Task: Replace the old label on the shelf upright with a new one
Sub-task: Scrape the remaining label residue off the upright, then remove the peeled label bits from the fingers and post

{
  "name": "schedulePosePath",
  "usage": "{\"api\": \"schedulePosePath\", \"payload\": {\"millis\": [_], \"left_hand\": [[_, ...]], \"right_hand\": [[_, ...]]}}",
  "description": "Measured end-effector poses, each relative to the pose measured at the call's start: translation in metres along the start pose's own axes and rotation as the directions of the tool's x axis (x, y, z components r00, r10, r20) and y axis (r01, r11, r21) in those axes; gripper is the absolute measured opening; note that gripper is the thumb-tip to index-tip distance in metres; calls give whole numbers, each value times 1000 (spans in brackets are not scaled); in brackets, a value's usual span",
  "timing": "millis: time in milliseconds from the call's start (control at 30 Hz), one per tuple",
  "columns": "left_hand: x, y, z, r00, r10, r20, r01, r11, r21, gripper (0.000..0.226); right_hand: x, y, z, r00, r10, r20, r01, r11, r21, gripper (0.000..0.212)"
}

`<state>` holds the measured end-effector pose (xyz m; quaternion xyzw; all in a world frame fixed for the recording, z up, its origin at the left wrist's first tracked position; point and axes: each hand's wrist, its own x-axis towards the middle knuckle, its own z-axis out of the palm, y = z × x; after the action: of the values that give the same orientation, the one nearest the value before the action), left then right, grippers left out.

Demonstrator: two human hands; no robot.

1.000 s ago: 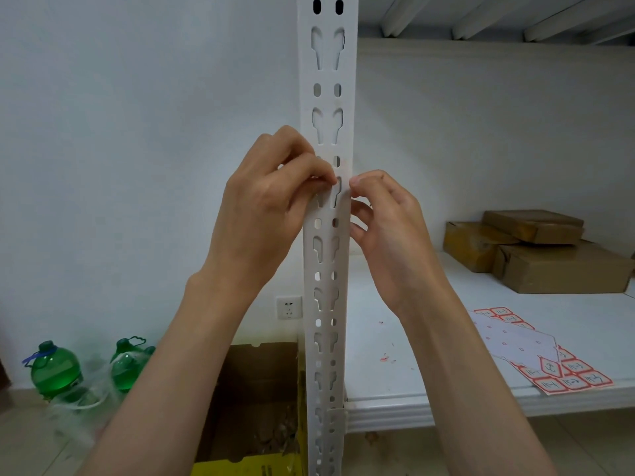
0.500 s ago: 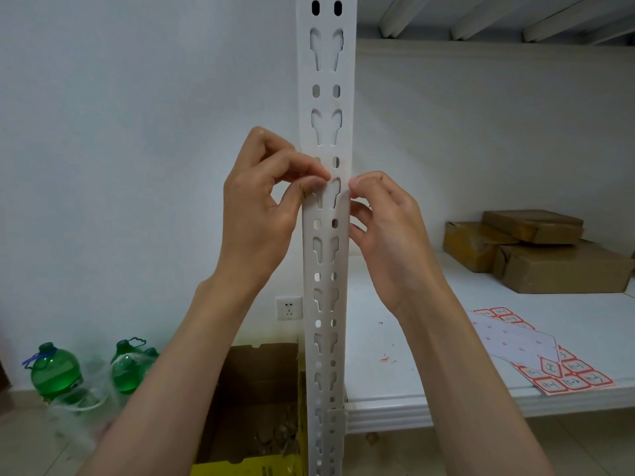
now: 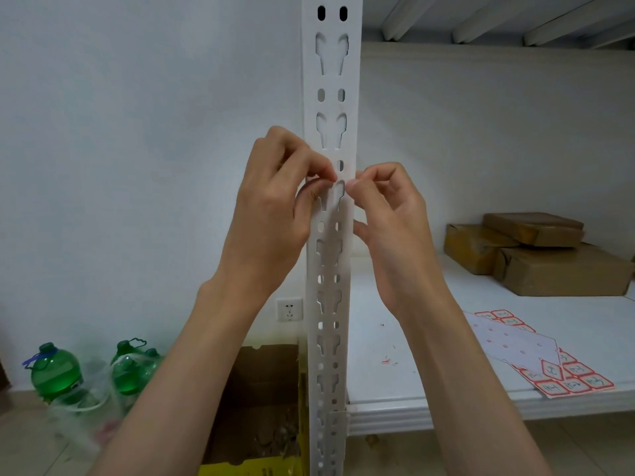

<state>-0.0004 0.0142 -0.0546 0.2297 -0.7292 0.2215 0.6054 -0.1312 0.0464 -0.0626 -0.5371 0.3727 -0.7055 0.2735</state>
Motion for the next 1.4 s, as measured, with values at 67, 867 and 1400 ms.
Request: {"api": "schedulePosePath", "payload": {"millis": [67,867,1400], "left_hand": [[1,2,-1,1000,-14,-24,14,1000,3,7],[4,59,7,881,-395,258,468,654,-595,30],[-23,84,54,790,-464,400,610,663,-434,41]], "right_hand": [[0,-2,1,999,-26,-19,26,999,-27,13],[-13,-22,-33,988,-108,-108,140,924,356,23],[-4,6,-64,964,59,-261,-8,981,191,9]]}}
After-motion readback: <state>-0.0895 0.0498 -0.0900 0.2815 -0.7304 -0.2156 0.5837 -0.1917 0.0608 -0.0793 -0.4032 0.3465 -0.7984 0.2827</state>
